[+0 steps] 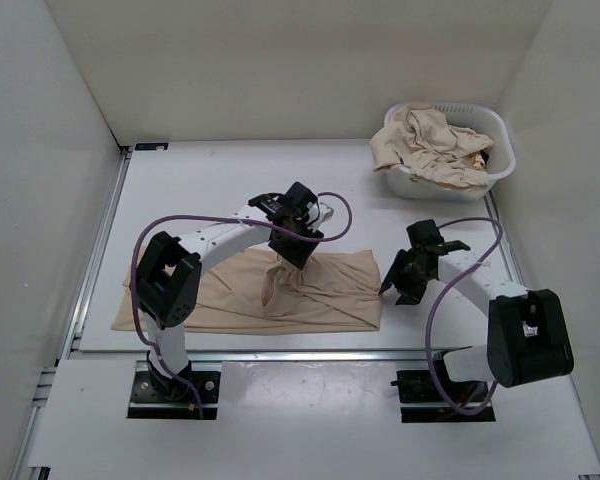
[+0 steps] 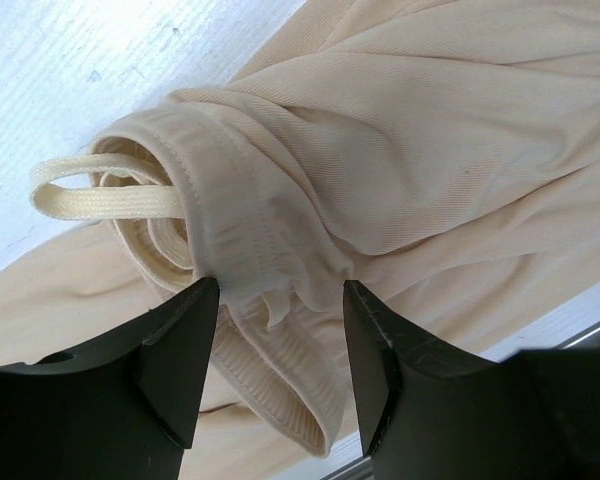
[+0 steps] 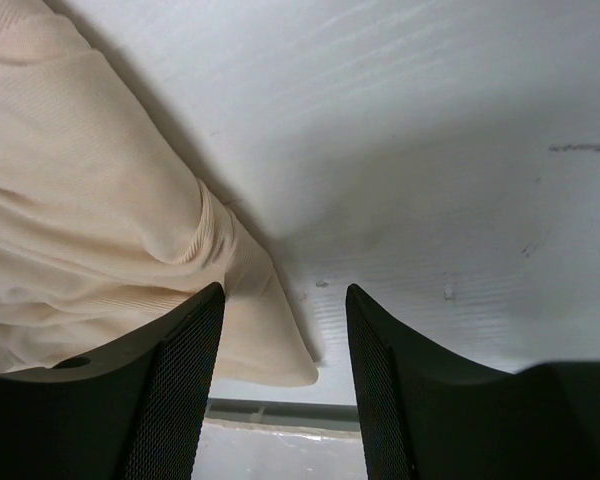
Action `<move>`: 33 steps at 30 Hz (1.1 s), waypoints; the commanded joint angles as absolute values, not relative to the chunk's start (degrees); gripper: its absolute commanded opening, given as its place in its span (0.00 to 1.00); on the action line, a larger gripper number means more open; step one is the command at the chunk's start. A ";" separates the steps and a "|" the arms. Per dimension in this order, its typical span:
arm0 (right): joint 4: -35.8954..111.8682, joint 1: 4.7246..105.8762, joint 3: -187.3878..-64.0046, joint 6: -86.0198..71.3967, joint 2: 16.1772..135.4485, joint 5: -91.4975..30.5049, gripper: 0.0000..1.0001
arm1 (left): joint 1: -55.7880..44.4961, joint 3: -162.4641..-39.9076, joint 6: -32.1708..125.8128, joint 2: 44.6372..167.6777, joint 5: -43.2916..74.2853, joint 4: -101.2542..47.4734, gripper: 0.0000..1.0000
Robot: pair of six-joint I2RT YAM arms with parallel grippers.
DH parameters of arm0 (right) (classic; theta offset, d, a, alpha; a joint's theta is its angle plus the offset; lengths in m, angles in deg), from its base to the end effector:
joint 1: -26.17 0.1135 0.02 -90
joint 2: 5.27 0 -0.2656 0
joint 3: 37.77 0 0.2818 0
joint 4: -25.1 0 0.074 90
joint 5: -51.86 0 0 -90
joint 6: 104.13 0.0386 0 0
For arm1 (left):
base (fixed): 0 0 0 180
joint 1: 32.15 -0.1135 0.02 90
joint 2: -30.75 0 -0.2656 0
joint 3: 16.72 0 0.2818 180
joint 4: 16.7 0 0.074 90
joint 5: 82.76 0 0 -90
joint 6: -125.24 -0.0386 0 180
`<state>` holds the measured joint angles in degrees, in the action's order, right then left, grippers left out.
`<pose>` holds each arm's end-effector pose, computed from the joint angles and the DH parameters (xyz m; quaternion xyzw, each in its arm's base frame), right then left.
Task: Fold and stack the trousers
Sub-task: Fold the trousers
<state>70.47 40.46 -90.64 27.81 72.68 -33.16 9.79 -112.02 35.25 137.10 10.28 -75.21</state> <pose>0.2486 0.0668 0.1478 0.2281 0.9578 0.1177 0.1294 0.3041 -0.2760 0.2089 0.3564 0.9170 -0.0879 0.1563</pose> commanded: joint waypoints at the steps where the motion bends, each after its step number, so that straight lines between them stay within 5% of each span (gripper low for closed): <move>1: 72.72 41.20 -89.96 26.30 70.49 -30.94 0.57 | 9.60 -113.13 35.24 136.66 8.48 -73.82 0.64; 27: 73.87 41.73 -87.24 26.74 67.33 -29.88 0.57 | 6.61 -112.86 35.24 135.60 11.45 -73.82 0.75; 30: 73.87 41.73 -87.24 26.74 67.33 -29.88 0.57 | 6.61 -113.57 35.24 135.08 9.80 -73.29 0.80; 33: 73.87 41.73 -87.24 26.74 67.33 -29.88 0.58 | 7.14 -113.57 35.24 131.58 9.17 -73.99 0.97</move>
